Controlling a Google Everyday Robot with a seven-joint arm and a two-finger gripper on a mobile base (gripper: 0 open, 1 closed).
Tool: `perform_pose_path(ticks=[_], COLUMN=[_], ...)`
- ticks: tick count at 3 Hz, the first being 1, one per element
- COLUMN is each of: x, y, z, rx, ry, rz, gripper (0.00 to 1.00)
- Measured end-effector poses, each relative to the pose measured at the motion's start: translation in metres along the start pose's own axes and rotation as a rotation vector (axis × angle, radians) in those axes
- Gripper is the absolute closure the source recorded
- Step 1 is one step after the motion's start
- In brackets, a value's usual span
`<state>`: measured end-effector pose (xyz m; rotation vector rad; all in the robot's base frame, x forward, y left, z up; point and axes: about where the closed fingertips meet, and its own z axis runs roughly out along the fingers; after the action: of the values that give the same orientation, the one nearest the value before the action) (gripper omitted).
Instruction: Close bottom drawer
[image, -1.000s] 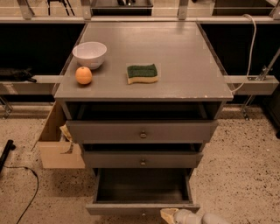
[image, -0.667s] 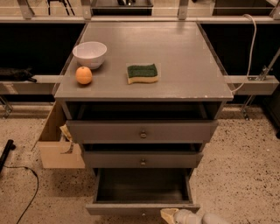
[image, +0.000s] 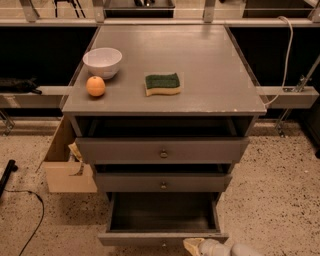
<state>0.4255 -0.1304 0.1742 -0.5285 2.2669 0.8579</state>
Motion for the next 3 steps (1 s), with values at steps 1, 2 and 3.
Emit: perform_pose_path(ticks=[1, 2, 3], x=[0.0000, 0.0000, 0.0019], y=[0.0001, 0.0001, 0.0019], z=[0.0001, 0.0001, 0.0039], rx=[0.000, 0.000, -0.002], ry=[0.000, 0.000, 0.013], rz=[0.000, 0.000, 0.004], gripper=[0.10, 0.00, 0.00])
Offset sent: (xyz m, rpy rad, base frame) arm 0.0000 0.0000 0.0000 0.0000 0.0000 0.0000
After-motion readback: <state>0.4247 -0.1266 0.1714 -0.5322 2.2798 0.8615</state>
